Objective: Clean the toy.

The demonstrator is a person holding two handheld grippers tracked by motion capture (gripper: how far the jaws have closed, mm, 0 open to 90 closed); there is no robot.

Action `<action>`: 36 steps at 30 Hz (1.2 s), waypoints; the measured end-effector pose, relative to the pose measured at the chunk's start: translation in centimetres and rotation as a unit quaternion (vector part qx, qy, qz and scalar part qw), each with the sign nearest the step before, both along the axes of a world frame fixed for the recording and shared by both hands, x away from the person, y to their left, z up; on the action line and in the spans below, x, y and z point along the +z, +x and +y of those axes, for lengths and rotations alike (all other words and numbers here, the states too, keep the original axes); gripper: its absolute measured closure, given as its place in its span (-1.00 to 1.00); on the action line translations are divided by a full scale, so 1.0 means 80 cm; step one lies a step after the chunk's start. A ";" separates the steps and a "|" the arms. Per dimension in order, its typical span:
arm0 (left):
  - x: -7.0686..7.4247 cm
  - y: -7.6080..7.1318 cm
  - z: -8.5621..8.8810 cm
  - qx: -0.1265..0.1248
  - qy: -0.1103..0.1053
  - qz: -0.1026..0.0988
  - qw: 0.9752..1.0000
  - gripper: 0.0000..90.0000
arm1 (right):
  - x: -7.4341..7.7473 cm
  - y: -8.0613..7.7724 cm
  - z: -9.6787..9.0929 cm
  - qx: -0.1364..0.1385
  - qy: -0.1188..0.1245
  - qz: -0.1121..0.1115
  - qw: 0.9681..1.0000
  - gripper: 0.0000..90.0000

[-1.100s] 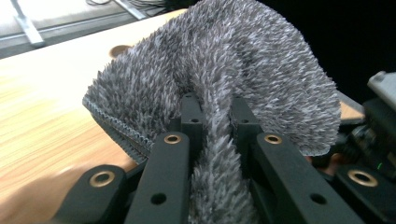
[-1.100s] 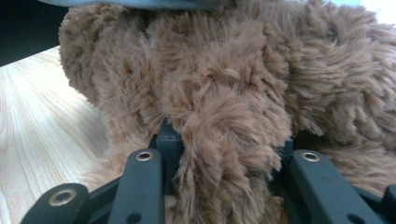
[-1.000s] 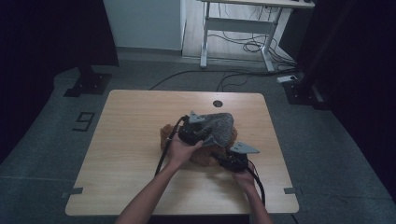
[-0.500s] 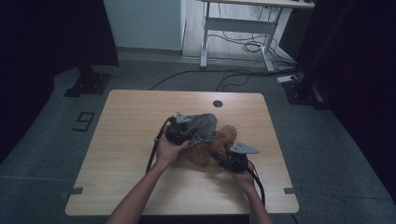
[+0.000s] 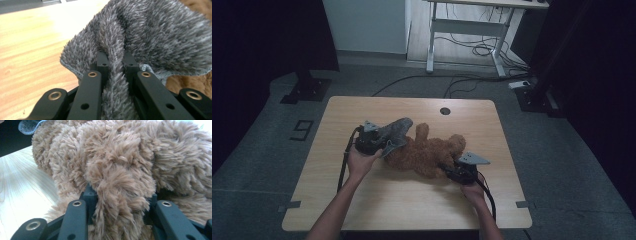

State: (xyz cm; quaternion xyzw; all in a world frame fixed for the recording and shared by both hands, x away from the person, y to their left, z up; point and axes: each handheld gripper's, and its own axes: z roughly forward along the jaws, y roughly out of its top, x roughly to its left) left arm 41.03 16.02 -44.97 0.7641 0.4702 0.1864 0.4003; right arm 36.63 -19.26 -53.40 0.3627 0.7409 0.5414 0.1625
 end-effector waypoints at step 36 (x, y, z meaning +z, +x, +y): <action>-0.003 -0.010 -0.010 -0.024 -0.014 -0.018 0.999 0.78 | -0.001 0.001 -0.002 0.006 0.006 0.004 1.000 0.32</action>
